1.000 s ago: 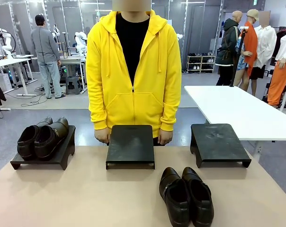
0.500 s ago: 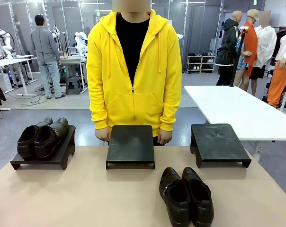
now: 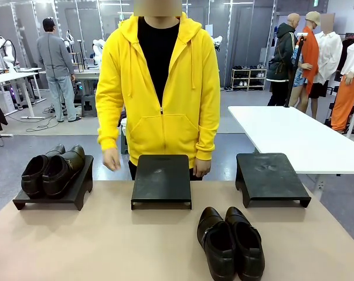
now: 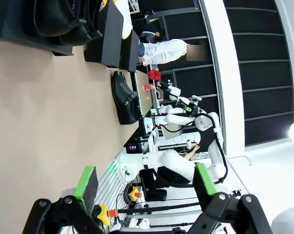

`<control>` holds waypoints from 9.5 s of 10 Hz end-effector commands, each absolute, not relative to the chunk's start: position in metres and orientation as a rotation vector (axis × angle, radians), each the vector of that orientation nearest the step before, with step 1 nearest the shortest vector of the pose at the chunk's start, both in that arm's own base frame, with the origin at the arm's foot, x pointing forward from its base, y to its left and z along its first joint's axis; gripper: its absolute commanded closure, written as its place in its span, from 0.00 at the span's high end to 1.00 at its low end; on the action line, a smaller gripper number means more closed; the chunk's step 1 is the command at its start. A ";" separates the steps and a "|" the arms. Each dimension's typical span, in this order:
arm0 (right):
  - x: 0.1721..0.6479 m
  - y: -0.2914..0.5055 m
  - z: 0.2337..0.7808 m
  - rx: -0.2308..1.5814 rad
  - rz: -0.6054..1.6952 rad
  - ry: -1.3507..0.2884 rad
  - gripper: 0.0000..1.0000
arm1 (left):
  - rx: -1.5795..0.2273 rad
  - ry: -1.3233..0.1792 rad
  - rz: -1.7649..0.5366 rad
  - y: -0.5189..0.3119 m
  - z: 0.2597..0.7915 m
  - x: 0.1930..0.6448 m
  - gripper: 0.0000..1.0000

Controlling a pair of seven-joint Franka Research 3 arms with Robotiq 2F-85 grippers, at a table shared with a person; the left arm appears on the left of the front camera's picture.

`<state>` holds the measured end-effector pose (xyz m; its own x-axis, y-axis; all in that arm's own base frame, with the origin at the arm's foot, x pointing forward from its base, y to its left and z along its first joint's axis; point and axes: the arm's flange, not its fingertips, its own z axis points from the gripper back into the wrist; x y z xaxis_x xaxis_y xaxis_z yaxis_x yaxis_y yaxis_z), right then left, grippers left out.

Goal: Place the shoes on the stand as instructed by the person.
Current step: Pick up another pair of Shoes and place it on the Shoes Stand indicated by the person.

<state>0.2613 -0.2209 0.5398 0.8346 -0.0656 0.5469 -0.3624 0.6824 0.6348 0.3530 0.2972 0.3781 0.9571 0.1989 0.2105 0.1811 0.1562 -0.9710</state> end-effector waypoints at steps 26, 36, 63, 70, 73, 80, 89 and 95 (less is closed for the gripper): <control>0.265 0.013 0.631 0.490 0.309 -0.386 1.00 | -1.419 -0.320 0.014 0.295 0.380 0.349 1.00; 0.298 0.172 0.508 0.174 0.320 -0.227 1.00 | -1.419 -0.320 0.014 0.295 0.380 0.349 1.00; 0.338 0.191 0.336 0.014 0.107 -0.102 0.00 | -1.419 -0.320 0.014 0.295 0.380 0.349 1.00; 0.362 0.200 0.344 0.039 0.130 -0.079 0.00 | -1.419 -0.320 0.014 0.295 0.380 0.349 1.00; 0.360 0.198 0.343 0.034 0.127 -0.060 0.07 | -1.419 -0.320 0.014 0.295 0.380 0.349 1.00; 0.406 0.211 0.503 0.015 0.174 -0.232 0.07 | -1.419 -0.320 0.014 0.295 0.380 0.349 1.00; 0.481 0.345 0.551 0.014 0.047 -0.475 0.07 | -1.419 -0.320 0.014 0.295 0.380 0.349 1.00; 0.536 0.407 0.516 0.032 -0.009 -0.589 0.07 | -1.419 -0.320 0.014 0.295 0.380 0.349 1.00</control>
<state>0.5258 0.3941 0.5093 0.8686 0.0340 0.4944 -0.0413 0.9991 0.0038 0.3518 0.2977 0.3778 0.9566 0.2015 0.2105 0.1812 0.1543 -0.9713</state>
